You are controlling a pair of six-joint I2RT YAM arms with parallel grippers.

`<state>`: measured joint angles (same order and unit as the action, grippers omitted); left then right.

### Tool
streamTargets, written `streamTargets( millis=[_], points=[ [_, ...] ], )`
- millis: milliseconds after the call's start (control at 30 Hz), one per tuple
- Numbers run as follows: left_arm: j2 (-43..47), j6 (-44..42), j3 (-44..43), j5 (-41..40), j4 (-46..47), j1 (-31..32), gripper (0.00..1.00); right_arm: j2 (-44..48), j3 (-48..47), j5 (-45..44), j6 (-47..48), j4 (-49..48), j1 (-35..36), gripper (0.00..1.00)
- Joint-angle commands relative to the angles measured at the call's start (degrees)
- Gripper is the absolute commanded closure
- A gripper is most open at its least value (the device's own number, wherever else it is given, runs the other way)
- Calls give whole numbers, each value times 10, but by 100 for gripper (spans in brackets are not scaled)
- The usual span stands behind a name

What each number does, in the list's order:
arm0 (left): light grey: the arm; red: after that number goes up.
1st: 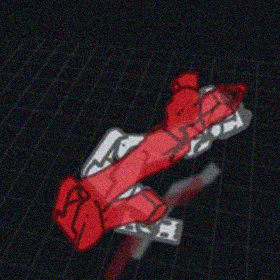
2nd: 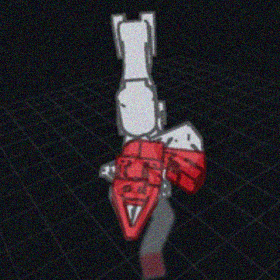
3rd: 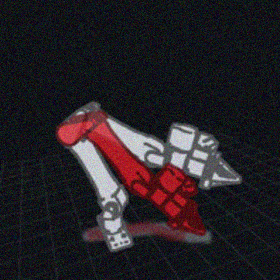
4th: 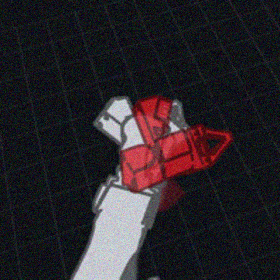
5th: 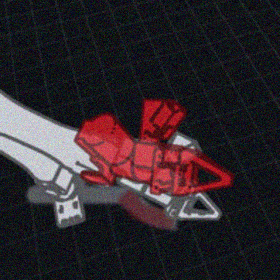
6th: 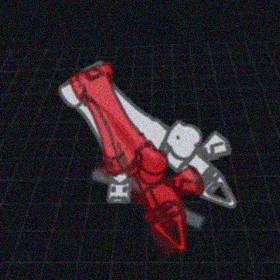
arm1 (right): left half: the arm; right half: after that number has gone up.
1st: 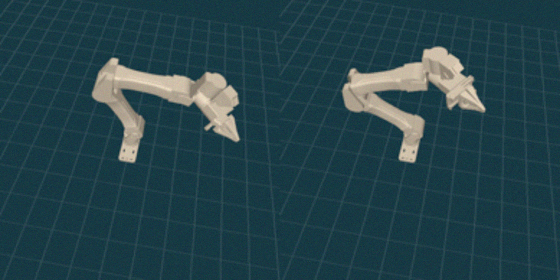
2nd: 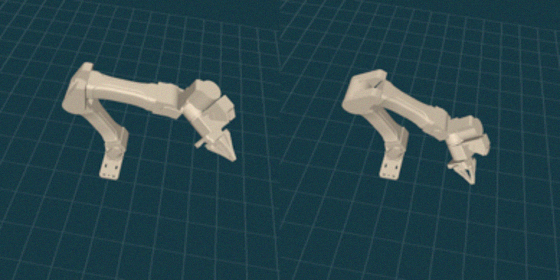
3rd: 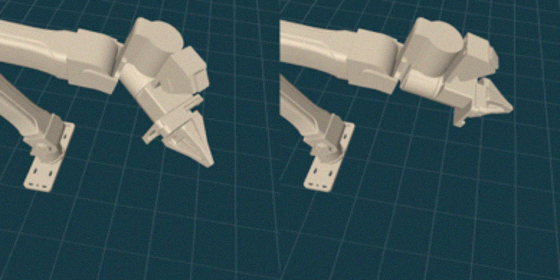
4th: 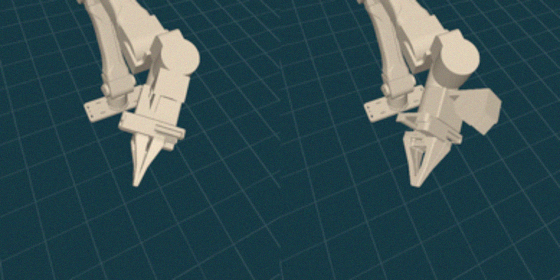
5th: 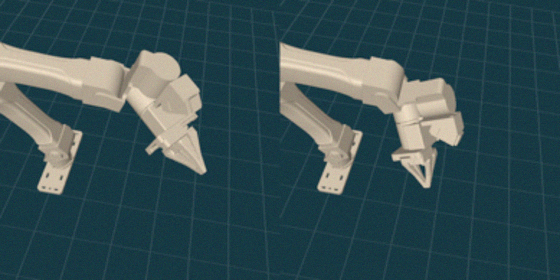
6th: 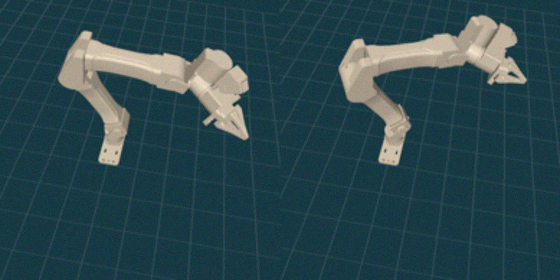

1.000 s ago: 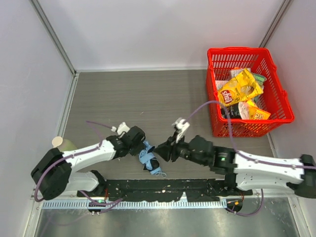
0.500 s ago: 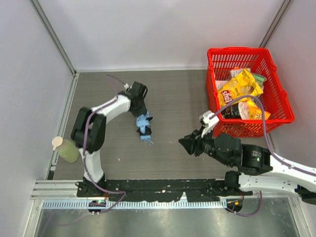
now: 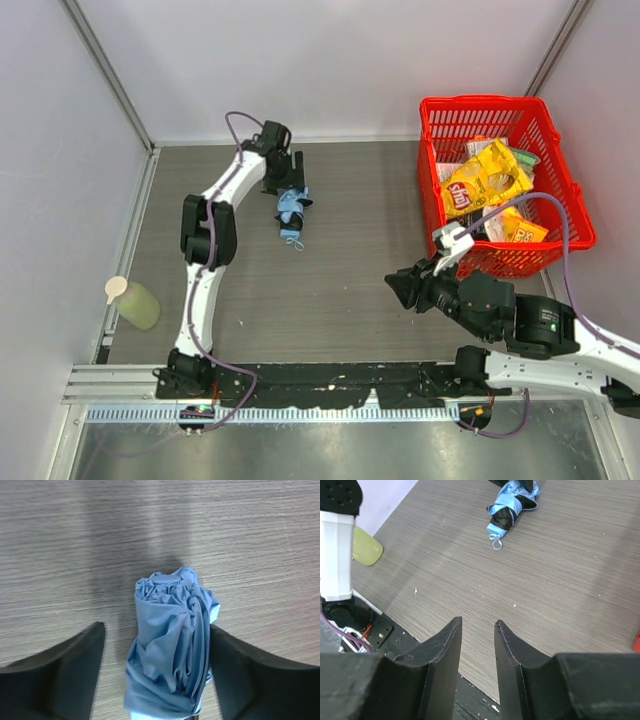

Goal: Put away the umbrella

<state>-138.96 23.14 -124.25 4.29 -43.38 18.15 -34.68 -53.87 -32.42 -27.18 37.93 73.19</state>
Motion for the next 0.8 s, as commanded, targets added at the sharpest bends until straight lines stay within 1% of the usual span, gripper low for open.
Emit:
streamTargets(
  millis=[0, 33, 133, 200, 300, 333, 400, 433, 533, 567, 633, 733, 767],
  points=[
    [77, -39, -24, 1, -44, -8, 11, -20, -17, -22, -2, -1, 3, 63],
    [100, -38, -14, -9, -49, -8, 1, -21, -19, -21, -1, -6, 3, 63],
    [193, -39, 27, -25, -59, -9, 0, -31, -25, -28, -3, -7, 3, 63],
    [271, -35, 78, -23, -63, -10, 0, -36, -34, -45, -11, 2, 3, 63],
    [421, -4, 188, 42, -8, -10, 0, -42, -58, -88, -21, 31, 3, 63],
    [494, 8, 230, 65, 20, -9, 0, -43, -69, -112, -21, 43, 3, 61],
    [590, 35, 298, 109, 67, -10, 0, -42, -91, -150, -19, 61, 3, 58],
    [636, 46, 325, 127, 88, -10, 0, -40, -100, -163, -20, 67, 4, 55],
    [741, 66, 398, 176, 127, -10, 0, -31, -136, -200, 12, 72, 3, 49],
    [777, 69, 420, 187, 141, -9, 0, -22, -142, -208, 20, 71, 3, 45],
    [834, 72, 450, 201, 141, -10, 0, -1, -149, -214, 48, 51, 3, 38],
    [914, 66, 482, 208, 125, -9, 0, 28, -158, -222, 82, 19, 3, 34],
    [942, 57, 489, 209, 117, -10, 0, 35, -157, -205, 93, 11, 3, 22]
  ],
)
